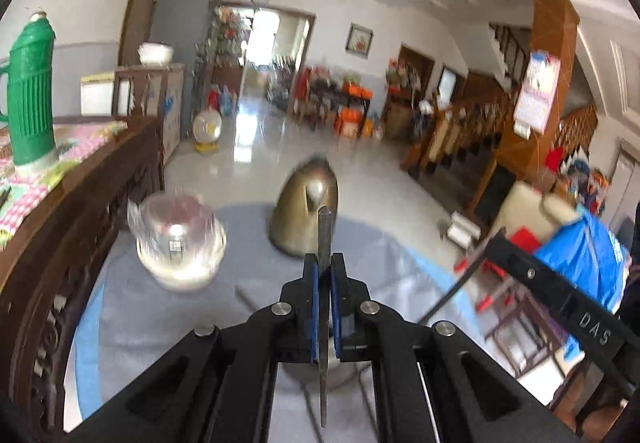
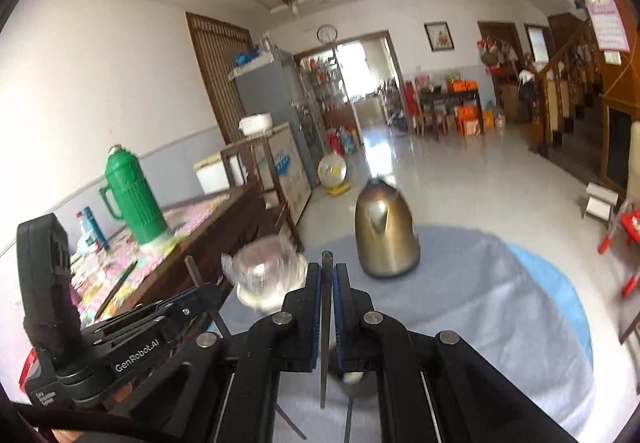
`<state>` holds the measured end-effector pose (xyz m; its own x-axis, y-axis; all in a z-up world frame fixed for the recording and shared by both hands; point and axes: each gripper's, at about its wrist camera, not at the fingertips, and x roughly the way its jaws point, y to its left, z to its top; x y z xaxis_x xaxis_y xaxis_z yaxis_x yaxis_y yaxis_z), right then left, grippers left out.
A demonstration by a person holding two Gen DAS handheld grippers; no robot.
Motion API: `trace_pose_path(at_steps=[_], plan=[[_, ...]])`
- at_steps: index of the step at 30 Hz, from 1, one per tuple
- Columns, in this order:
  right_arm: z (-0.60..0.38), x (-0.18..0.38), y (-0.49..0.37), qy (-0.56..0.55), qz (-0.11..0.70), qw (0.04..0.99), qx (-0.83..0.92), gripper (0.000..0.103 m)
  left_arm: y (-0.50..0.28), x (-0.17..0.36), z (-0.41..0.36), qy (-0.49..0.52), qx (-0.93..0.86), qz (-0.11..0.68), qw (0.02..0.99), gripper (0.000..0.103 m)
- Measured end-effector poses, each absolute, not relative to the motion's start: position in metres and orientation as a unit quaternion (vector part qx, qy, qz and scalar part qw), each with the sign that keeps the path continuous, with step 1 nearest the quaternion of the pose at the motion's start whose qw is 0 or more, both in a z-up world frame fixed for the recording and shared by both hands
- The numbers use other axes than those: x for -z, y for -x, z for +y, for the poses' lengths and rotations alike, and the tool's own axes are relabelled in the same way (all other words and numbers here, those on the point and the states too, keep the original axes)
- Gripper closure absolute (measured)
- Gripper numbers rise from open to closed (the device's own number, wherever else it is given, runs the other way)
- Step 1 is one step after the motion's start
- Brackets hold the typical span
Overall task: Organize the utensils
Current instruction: 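Lift both held chopsticks and carry them over the grey cup, then lower the chopsticks into the grey cup and open both tools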
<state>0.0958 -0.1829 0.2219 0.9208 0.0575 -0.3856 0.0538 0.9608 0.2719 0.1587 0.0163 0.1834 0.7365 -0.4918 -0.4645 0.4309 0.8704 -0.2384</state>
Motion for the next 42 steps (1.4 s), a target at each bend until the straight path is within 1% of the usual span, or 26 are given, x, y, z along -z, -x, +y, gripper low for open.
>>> trace_pose_path(at_steps=[4, 6, 11, 16, 21, 22, 23, 24, 26, 29, 32, 33, 34, 36, 39, 42], plan=[[-0.185, -0.245, -0.118, -0.143, 0.181, 0.973, 0.016, 0.097, -0.181, -0.193, 0.007, 0.078, 0.23, 0.23, 0.942, 0.097], [-0.187, -0.248, -0.129, -0.15, 0.177, 0.972, 0.022, 0.097, -0.188, -0.191, 0.0, 0.075, 0.218, 0.215, 0.949, 0.097], [-0.19, -0.232, -0.149, -0.15, 0.186, 0.971, 0.035, 0.097, -0.205, -0.162, -0.016, 0.07, 0.201, 0.2, 0.956, 0.097], [-0.19, -0.198, -0.167, -0.14, 0.215, 0.966, 0.045, 0.097, -0.22, -0.117, -0.024, 0.064, 0.188, 0.228, 0.953, 0.097], [-0.197, -0.174, -0.175, -0.153, 0.251, 0.955, 0.03, 0.095, -0.22, -0.094, -0.024, 0.043, 0.189, 0.26, 0.946, 0.096], [-0.199, -0.171, -0.174, -0.16, 0.253, 0.954, 0.025, 0.095, -0.215, -0.094, -0.023, 0.033, 0.193, 0.262, 0.945, 0.094], [-0.2, -0.17, -0.172, -0.166, 0.256, 0.952, 0.021, 0.094, -0.21, -0.096, -0.022, 0.024, 0.196, 0.262, 0.945, 0.083], [-0.202, -0.171, -0.169, -0.174, 0.26, 0.95, 0.014, 0.093, -0.203, -0.099, -0.02, 0.014, 0.194, 0.259, 0.946, 0.066], [-0.204, -0.17, -0.16, -0.186, 0.263, 0.947, 0.006, 0.089, -0.187, -0.107, -0.015, 0.0, 0.193, 0.249, 0.949, 0.05], [-0.209, -0.174, -0.14, -0.203, 0.255, 0.946, -0.003, 0.083, -0.159, -0.119, -0.005, -0.028, 0.191, 0.237, 0.952, 0.049], [-0.213, -0.179, -0.11, -0.223, 0.237, 0.946, -0.004, 0.075, -0.127, -0.125, 0.004, -0.054, 0.181, 0.243, 0.951, 0.046], [-0.216, -0.181, -0.096, -0.233, 0.228, 0.945, -0.004, 0.069, -0.119, -0.126, 0.006, -0.058, 0.178, 0.244, 0.952, 0.043], [-0.218, -0.183, -0.085, -0.239, 0.222, 0.945, -0.002, 0.055, -0.108, -0.128, 0.008, -0.065, 0.173, 0.245, 0.952, 0.04], [-0.221, -0.185, -0.056, -0.248, 0.201, 0.948, 0.002, 0.033, -0.085, -0.13, 0.013, -0.076, 0.16, 0.243, 0.954, 0.031], [-0.219, -0.188, -0.017, -0.242, 0.176, 0.954, 0.018, 0.033, -0.048, -0.132, 0.017, -0.085, 0.149, 0.229, 0.958, 0.026], [-0.219, -0.181, 0.021, -0.249, 0.17, 0.953, 0.016, 0.033, -0.012, -0.132, 0.015, -0.112, 0.132, 0.211, 0.962, 0.025]])
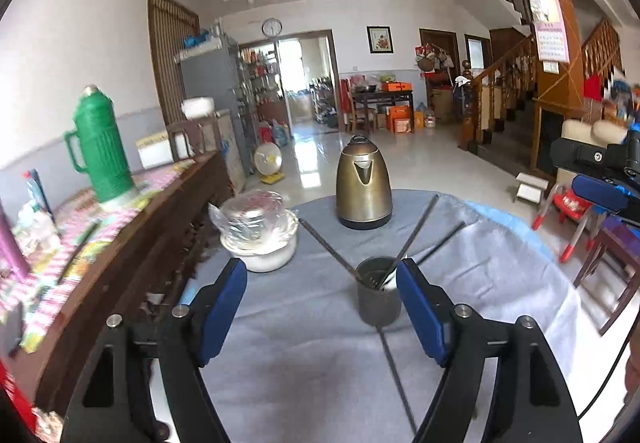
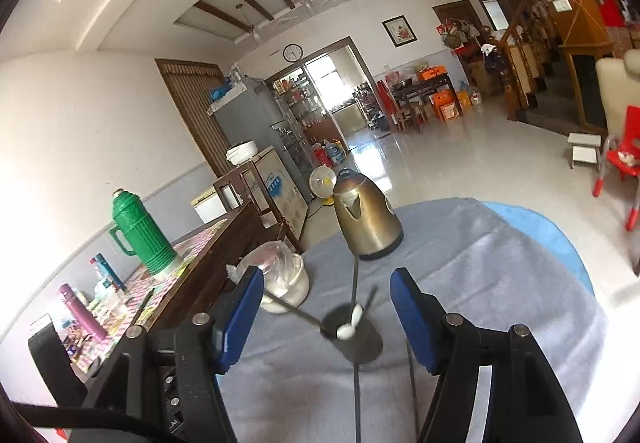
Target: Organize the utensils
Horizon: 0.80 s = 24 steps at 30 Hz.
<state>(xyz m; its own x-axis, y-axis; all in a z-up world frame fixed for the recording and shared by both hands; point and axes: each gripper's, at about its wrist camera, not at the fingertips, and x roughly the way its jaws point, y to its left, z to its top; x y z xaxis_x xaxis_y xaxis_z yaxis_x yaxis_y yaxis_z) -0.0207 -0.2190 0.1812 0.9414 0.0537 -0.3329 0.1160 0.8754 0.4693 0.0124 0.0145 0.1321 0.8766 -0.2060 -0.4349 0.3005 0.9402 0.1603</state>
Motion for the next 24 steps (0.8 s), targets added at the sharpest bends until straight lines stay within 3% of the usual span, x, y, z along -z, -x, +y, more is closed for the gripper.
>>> trace_pose_path(at_steps=[7, 21, 24], plan=[[-0.213, -0.178, 0.084, -0.227, 0.161, 0.961, 0.012, 0.033, 0.059, -0.147, 0.015, -0.14, 0.123, 0.149, 0.971, 0.022], [-0.195, -0.196, 0.172, -0.197, 0.124, 0.973, -0.004, 0.033, 0.127, -0.168, 0.028, -0.144, 0.084, 0.115, 0.979, 0.021], [-0.194, -0.198, 0.186, -0.193, 0.121, 0.974, -0.007, 0.033, 0.138, -0.172, 0.034, -0.141, 0.077, 0.109, 0.981, 0.014]])
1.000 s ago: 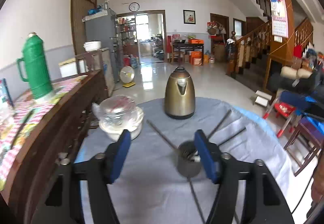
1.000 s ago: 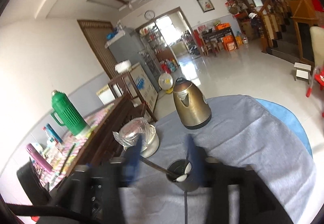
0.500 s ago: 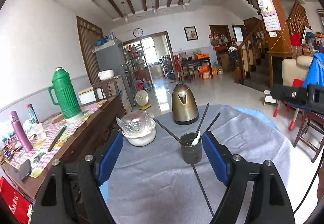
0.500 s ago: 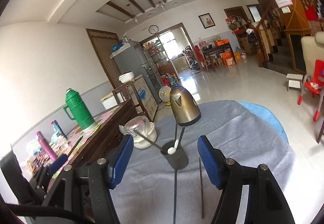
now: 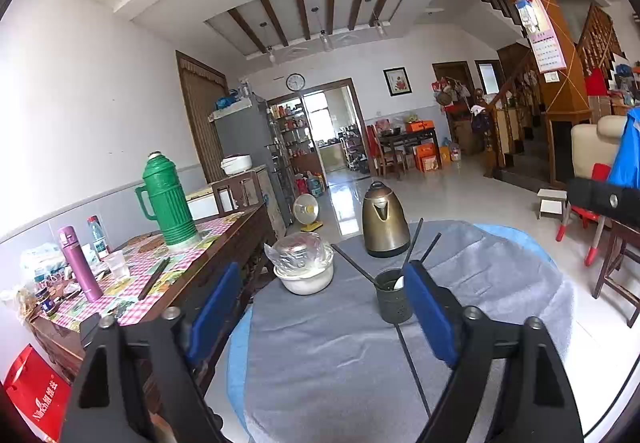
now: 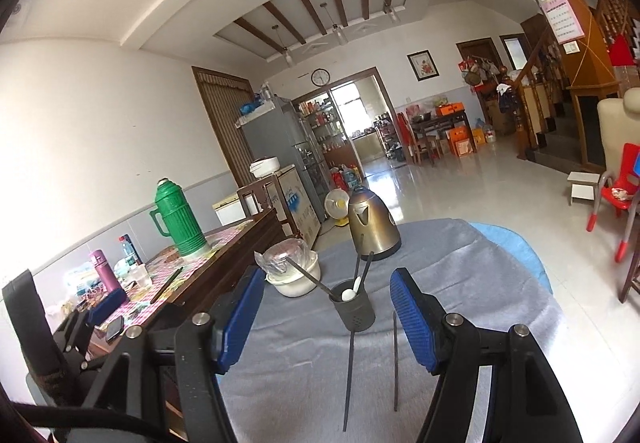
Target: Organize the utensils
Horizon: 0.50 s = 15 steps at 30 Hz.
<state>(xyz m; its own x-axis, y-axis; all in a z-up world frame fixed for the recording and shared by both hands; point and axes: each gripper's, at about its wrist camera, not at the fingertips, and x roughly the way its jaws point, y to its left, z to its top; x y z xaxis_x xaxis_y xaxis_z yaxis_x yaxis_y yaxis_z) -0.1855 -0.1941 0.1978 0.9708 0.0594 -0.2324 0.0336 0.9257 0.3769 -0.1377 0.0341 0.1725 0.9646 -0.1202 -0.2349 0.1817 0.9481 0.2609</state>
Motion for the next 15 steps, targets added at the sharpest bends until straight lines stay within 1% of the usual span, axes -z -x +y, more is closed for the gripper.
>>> trace_pose_path(at_steps=[3, 10, 15], plan=[[-0.191, -0.192, 0.193, -0.184, 0.123, 0.975, -0.007, 0.033, 0.138, -0.172, 0.038, -0.132, 0.065, 0.108, 0.983, 0.011], [-0.185, -0.176, 0.19, -0.176, 0.124, 0.977, 0.0, 0.033, 0.134, -0.156, 0.041, -0.134, 0.062, 0.133, 0.98, 0.011], [-0.177, -0.167, 0.187, -0.175, 0.127, 0.976, -0.008, 0.033, 0.138, -0.146, 0.045, -0.153, 0.059, 0.144, 0.976, 0.011]])
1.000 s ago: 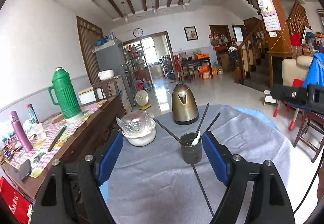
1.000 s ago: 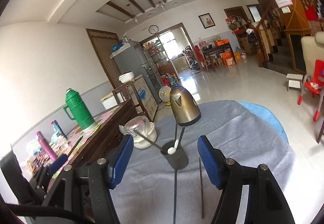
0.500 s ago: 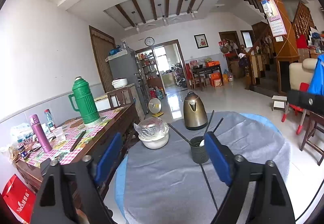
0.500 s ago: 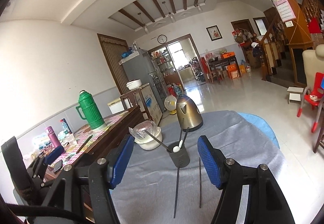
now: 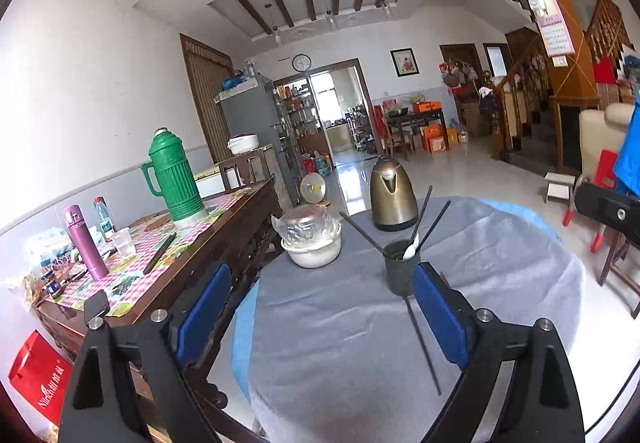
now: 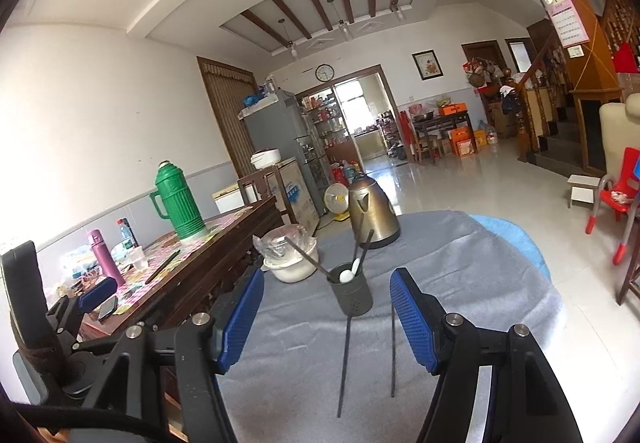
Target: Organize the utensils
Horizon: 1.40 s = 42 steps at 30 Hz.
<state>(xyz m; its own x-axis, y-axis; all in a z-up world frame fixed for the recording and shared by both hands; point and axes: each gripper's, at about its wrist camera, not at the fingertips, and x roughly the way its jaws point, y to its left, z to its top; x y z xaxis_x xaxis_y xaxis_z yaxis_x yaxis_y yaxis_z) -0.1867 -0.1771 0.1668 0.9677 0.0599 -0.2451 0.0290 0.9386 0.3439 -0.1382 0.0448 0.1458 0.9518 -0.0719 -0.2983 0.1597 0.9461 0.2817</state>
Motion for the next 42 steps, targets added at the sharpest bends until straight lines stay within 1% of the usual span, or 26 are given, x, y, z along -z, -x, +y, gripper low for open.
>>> trace_pose_path(at_steps=[6, 14, 20, 42], plan=[[-0.167, -0.164, 0.178, -0.174, 0.135, 0.975, -0.011, 0.033, 0.136, -0.141, 0.069, -0.151, 0.045, 0.154, 0.975, 0.011], [-0.135, -0.162, 0.164, -0.162, 0.151, 0.975, -0.037, 0.033, 0.126, -0.132, 0.123, -0.111, 0.003, 0.183, 0.977, 0.011], [-0.111, -0.161, 0.159, -0.141, 0.159, 0.976, -0.052, 0.033, 0.122, -0.121, 0.143, -0.096, -0.008, 0.199, 0.975, 0.011], [-0.113, -0.149, 0.154, -0.145, 0.174, 0.973, -0.042, 0.033, 0.118, -0.103, 0.127, -0.116, 0.009, 0.227, 0.967, 0.011]])
